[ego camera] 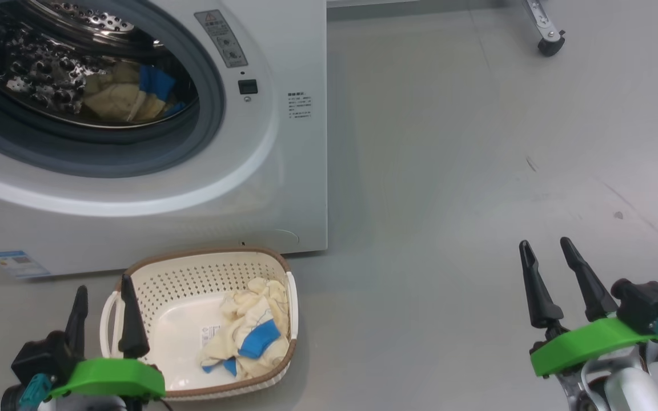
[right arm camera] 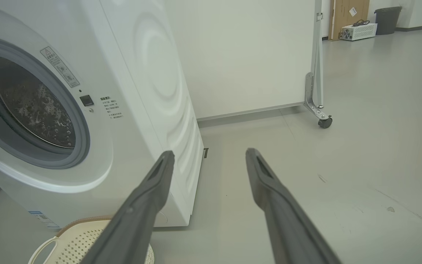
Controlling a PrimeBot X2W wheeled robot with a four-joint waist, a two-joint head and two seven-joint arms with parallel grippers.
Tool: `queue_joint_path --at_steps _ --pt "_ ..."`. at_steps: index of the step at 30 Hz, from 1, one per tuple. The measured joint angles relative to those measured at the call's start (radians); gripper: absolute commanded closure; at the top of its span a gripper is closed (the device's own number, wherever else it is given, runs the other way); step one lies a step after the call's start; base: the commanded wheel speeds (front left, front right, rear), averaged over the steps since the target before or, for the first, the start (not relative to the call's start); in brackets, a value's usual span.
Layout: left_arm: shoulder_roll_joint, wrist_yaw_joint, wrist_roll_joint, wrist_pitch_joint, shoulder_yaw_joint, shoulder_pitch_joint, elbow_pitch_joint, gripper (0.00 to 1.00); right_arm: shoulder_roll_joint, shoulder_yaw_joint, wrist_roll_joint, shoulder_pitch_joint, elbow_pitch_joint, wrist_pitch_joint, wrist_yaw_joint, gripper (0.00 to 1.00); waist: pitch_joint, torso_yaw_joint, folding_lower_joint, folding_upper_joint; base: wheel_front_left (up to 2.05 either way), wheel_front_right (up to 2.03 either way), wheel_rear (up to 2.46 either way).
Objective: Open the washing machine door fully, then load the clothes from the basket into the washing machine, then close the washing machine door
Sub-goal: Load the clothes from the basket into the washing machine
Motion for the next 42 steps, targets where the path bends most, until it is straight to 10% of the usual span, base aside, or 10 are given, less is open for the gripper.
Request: queue_joint_path --at_steps 24,42 --pt "0.010 -0.004 -0.016 -0.003 -0.047 -0.220 0.237 0.00 0.000 0.016 0.011 -0.120 0.005 0.000 0.000 0.00 0.278 -0.095 0.0003 0.0000 0.00 0.00 0.00" --pt "0.166 -0.007 -0.049 0.003 -0.163 -0.524 0.635 0.00 0.021 0.052 0.030 -0.214 -0.014 0.000 0.000 0.00 0.539 -0.215 0.0002 -0.0001 0.00 0.00 0.00"
